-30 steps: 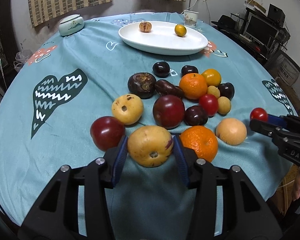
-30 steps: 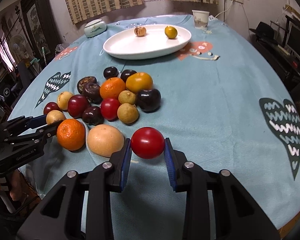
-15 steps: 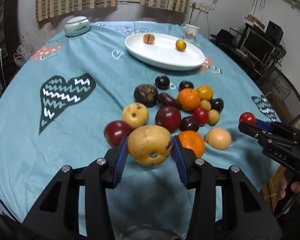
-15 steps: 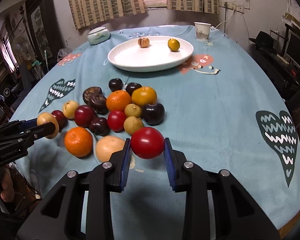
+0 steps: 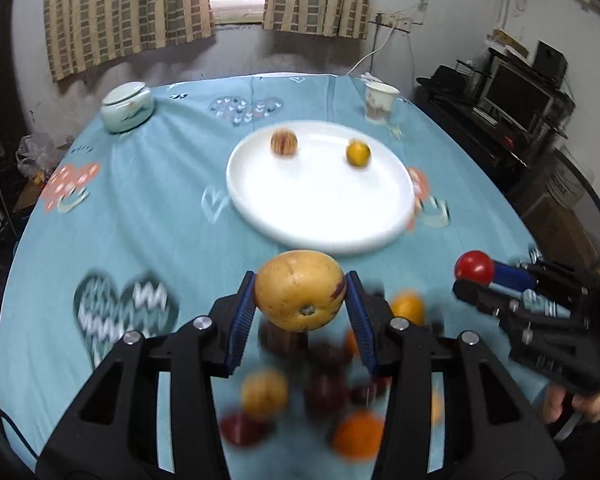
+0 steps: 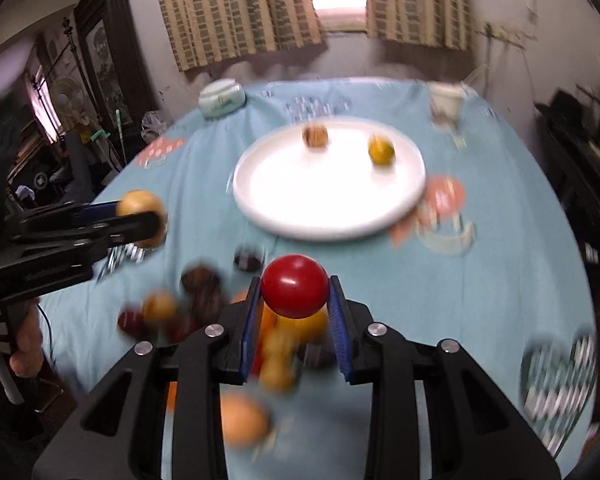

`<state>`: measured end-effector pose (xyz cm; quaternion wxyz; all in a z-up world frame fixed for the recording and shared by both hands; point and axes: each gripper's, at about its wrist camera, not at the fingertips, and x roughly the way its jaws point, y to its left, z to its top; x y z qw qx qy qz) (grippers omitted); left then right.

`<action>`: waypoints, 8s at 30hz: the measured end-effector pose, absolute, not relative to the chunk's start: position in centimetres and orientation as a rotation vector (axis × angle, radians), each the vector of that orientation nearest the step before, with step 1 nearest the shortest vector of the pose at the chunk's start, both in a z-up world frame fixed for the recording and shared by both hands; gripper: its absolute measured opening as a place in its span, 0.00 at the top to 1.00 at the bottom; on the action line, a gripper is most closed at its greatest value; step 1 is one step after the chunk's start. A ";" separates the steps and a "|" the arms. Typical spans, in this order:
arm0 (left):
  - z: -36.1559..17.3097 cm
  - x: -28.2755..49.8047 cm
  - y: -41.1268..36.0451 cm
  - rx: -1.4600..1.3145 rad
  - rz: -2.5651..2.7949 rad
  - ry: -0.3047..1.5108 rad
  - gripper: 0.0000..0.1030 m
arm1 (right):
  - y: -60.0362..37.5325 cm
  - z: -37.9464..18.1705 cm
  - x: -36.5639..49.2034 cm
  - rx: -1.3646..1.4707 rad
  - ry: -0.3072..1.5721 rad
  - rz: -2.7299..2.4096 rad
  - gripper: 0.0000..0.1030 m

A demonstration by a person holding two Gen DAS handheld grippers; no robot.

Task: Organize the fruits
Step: 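Carry both fruits to the white plate and release them there, then grasp the pale grapefruit with the right tool while the left tool grasps the red apple, then carry both fruits to the white plate and release them there, then grasp the orange with the right tool while the left tool grasps the spotted yellow pear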

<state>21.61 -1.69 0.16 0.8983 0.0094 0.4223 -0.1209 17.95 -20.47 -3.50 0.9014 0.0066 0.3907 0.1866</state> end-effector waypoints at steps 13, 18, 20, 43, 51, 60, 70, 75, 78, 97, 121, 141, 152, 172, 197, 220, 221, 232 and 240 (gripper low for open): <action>-4.4 42.2 -5.3 -0.006 -0.161 1.051 0.56 | -18.5 -7.3 39.5 0.008 0.999 0.400 0.69; -5.9 44.3 -5.1 -0.017 -0.162 1.079 0.56 | -17.7 -8.6 41.5 -0.024 1.024 0.415 0.68; -6.0 44.7 -4.8 -0.023 -0.162 1.079 0.55 | -17.5 -8.8 41.8 -0.038 1.022 0.412 0.68; 1.7 22.9 -0.2 0.078 -0.165 0.821 0.02 | -20.6 -3.0 23.8 -0.074 0.853 0.345 0.02; -4.3 9.6 2.4 0.055 -0.106 0.824 0.02 | -20.2 -6.6 9.7 -0.008 0.793 0.333 0.02; -6.0 7.1 1.4 0.100 -0.125 0.826 0.02 | -18.9 -7.4 6.5 -0.095 0.776 0.248 0.02; -7.0 7.6 2.8 0.087 -0.081 0.851 0.02 | -18.0 -9.2 6.8 -0.068 0.827 0.313 0.03; -7.7 8.1 3.2 0.084 -0.075 0.871 0.02 | -17.8 -10.7 8.2 -0.013 0.884 0.344 0.23; -8.2 8.5 3.5 0.082 -0.074 0.881 0.02 | -17.7 -13.1 9.8 0.025 0.966 0.352 0.29; -11.2 11.1 3.6 0.018 -0.154 0.959 0.63 | -18.5 -11.8 8.1 0.026 0.928 0.323 0.55; -4.6 9.2 2.0 0.011 -0.243 0.847 0.63 | -20.4 -8.5 7.1 0.073 0.832 0.308 0.55; -1.9 33.6 -5.7 0.068 -0.269 0.977 0.62 | -22.1 -4.6 31.4 0.005 0.864 0.247 0.55; -6.8 42.3 -8.4 0.018 -0.272 1.099 0.61 | -22.4 -9.0 39.0 0.020 0.971 0.312 0.55; -0.4 35.3 -5.0 0.041 -0.227 0.933 0.08 | -23.2 -5.8 33.7 -0.080 0.878 0.277 0.35; -4.9 8.8 5.3 0.000 -0.106 0.838 0.02 | -19.0 -6.9 6.3 -0.023 0.791 0.298 0.01; -7.3 9.3 7.4 -0.022 -0.078 0.904 0.02 | -12.5 -11.7 8.1 -0.026 0.894 0.463 0.55; -7.6 9.6 6.9 -0.015 -0.088 0.912 0.02 | -13.0 -11.4 7.7 -0.042 0.888 0.434 0.55; -11.2 13.1 2.9 0.052 -0.150 0.955 0.29 | -18.7 -11.6 6.2 0.035 0.923 0.322 0.54; -10.6 13.3 2.3 0.014 -0.197 0.925 0.63 | -19.2 -11.7 6.6 0.084 0.928 0.332 0.54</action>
